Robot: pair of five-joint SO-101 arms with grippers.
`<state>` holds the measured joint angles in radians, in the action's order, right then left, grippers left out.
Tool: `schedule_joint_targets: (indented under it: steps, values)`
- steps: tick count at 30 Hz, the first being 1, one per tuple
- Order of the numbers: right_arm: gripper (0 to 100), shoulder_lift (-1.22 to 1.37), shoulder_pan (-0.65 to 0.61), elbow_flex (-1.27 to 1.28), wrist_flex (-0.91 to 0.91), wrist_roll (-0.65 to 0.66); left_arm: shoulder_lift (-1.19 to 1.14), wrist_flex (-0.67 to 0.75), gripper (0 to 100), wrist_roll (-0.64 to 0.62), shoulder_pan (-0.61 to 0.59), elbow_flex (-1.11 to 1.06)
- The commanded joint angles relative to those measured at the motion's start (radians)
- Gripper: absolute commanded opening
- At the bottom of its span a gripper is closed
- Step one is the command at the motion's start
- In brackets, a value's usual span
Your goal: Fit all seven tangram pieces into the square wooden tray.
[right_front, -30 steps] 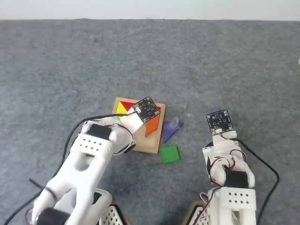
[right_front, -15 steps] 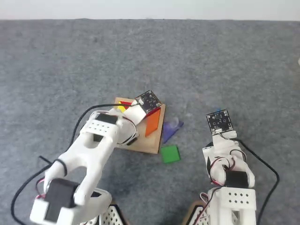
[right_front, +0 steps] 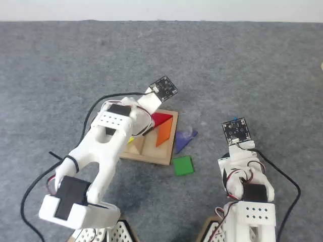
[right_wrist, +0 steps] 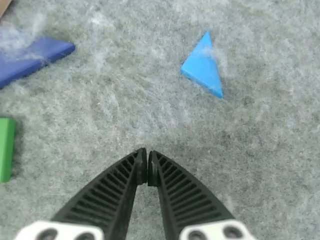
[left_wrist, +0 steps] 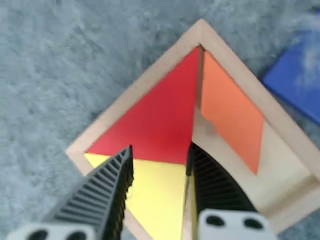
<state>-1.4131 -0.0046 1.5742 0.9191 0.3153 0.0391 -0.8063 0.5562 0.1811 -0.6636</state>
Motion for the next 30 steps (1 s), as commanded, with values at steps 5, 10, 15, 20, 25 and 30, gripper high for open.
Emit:
schedule_joint_targets:
  steps: [5, 10, 15, 20, 25, 30]
  values:
    - [0.9, -0.018, -0.015, -0.008, 0.005, 0.012, 0.009, -0.066, 17, -0.014, -0.043, 0.039]
    - [0.9, -0.018, -0.015, -0.008, 0.002, 0.012, 0.110, -0.072, 17, 0.021, -0.117, -0.028]
    - [0.9, -0.018, -0.015, -0.008, 0.002, 0.012, 0.301, -0.066, 17, 0.075, -0.114, -0.216]
    - [0.9, -0.018, -0.015, -0.008, 0.005, 0.011, 0.365, -0.025, 17, 0.077, -0.114, -0.302]
    - [0.9, -0.018, -0.015, -0.008, 0.005, 0.011, 0.295, 0.048, 17, 0.077, -0.112, -0.335]
    - [0.9, -0.018, -0.015, -0.008, 0.005, 0.011, 0.183, 0.041, 17, 0.074, -0.092, -0.269]
